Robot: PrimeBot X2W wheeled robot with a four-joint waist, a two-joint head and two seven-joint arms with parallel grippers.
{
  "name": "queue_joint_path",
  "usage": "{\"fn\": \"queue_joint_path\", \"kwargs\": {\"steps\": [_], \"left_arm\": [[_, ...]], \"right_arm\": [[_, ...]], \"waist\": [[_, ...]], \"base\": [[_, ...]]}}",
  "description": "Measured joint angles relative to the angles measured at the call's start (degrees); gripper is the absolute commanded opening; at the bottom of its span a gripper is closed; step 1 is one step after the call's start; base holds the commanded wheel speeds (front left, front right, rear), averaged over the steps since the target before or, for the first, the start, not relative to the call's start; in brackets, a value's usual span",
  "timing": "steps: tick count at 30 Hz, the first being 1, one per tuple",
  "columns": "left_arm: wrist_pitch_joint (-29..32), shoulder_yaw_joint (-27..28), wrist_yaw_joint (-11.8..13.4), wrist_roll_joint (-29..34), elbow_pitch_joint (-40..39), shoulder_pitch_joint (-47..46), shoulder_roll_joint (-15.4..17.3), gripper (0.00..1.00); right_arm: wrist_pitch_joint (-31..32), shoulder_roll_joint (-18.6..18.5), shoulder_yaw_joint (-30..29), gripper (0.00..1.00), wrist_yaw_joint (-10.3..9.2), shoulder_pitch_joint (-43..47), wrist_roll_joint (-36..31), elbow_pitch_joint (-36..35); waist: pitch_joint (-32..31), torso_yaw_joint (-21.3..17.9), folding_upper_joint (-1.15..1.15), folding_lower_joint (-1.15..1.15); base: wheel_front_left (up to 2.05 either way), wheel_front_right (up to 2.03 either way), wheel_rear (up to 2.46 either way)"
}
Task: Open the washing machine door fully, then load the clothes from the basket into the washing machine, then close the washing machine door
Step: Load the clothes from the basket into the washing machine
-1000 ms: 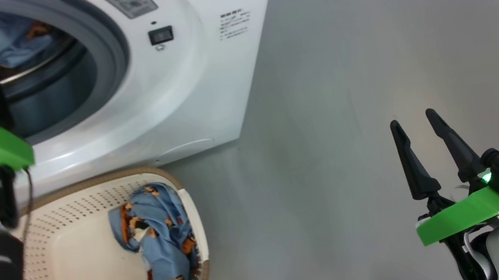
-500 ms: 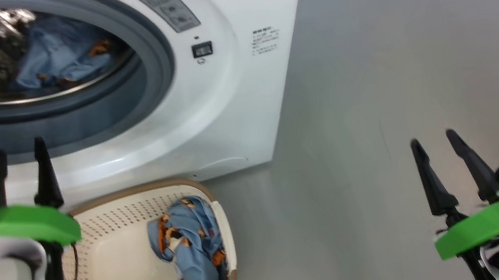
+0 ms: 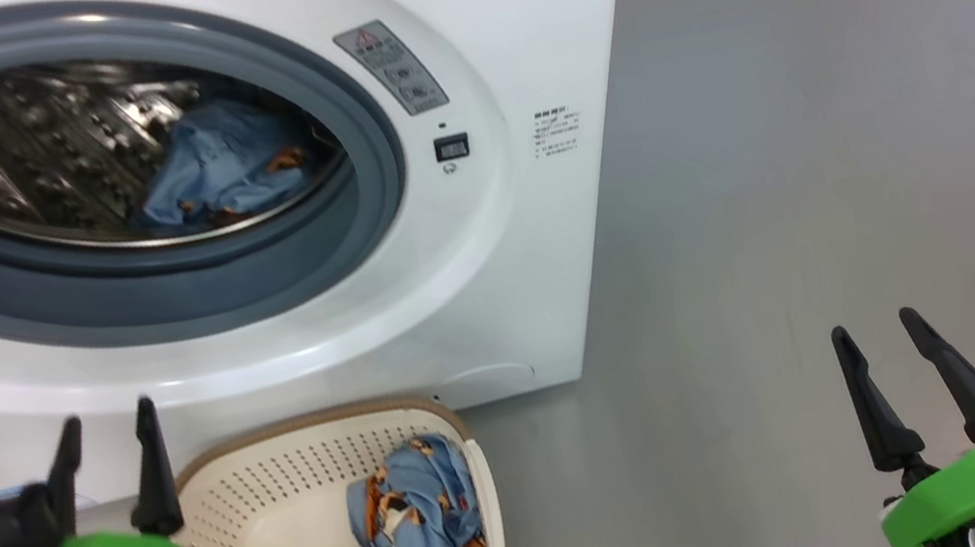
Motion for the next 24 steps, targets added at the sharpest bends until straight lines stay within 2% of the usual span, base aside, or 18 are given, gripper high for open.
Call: {"fn": "queue_joint_path", "kwargs": {"steps": [24], "left_arm": [[0.0, 5.9, 0.0, 1.8, -14.8, 21.5, -1.9, 1.0]], "right_arm": [[0.0, -1.2, -2.1, 1.0, 0.0, 7.9, 0.6, -1.2]], "waist": [[-6.7, 0.8, 0.0, 0.0]], "base": [[0.0, 0.0, 0.0]]}}
